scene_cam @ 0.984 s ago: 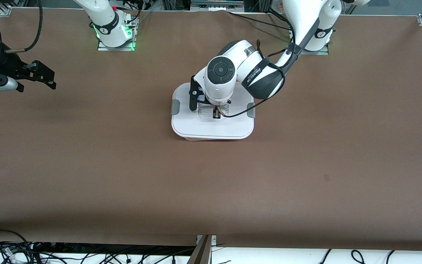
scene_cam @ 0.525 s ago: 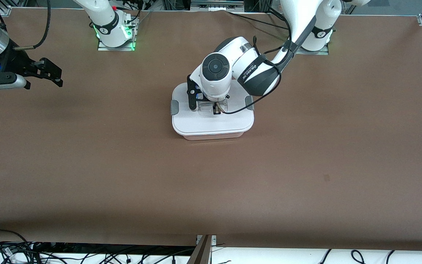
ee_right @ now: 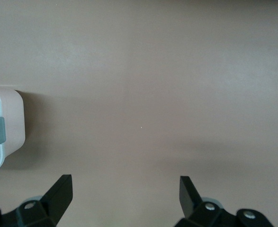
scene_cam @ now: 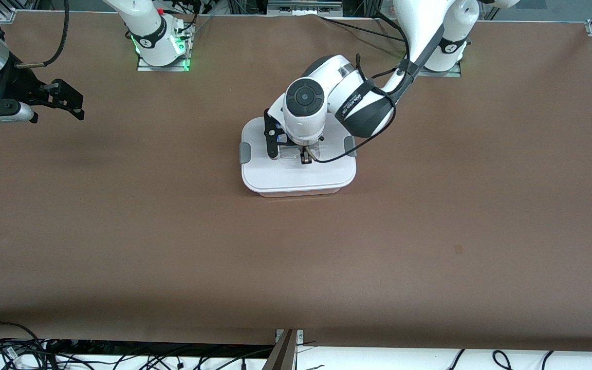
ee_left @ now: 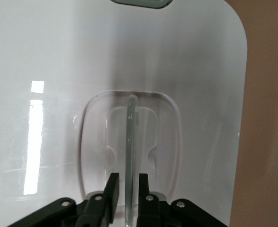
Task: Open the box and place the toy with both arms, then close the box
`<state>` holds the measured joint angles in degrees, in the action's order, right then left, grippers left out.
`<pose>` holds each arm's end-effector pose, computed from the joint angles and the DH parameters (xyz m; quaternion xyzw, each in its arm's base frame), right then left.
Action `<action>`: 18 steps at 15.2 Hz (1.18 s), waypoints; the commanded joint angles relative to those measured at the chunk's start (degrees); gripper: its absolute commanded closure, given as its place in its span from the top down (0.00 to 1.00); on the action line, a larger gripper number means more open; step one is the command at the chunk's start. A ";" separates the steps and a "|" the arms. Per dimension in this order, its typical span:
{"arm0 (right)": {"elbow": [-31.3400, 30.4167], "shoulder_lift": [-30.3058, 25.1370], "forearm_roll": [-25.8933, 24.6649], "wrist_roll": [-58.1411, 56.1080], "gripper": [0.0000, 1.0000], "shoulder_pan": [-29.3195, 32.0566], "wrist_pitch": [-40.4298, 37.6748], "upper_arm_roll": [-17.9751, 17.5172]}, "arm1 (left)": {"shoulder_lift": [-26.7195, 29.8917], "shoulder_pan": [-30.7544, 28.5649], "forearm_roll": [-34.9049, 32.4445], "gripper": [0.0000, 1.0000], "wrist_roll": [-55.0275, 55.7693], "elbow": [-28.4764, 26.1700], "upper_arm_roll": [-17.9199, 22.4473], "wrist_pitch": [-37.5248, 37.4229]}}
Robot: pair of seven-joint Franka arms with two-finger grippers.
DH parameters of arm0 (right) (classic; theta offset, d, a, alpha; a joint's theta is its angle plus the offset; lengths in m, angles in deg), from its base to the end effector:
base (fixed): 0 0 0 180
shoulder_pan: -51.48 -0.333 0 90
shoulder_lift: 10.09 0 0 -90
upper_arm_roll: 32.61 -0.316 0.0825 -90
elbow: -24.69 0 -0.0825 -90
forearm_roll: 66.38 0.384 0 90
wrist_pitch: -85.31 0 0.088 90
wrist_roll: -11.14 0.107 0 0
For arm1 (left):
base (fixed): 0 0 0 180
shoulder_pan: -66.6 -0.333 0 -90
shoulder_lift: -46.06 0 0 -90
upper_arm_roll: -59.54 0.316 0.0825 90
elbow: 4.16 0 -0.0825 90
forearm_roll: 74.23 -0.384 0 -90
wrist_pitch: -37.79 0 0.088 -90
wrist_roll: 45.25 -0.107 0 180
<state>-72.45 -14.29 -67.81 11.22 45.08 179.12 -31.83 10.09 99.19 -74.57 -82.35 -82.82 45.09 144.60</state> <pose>0.5342 0.0498 0.6113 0.9987 0.0491 0.0082 0.0116 0.5082 -0.4934 0.3478 0.7509 -0.6539 -0.0647 0.0666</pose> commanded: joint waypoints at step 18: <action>0.73 -0.11 -0.59 -1.75 1.00 0.24 -1.17 -0.42 | 25.76 -32.75 -4.58 1.00 17.32 0.19 6.44 -24.90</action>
<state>-72.42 -14.28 -67.81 10.30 45.06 179.00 -31.95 33.61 66.76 -77.86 -68.78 -80.41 50.75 118.09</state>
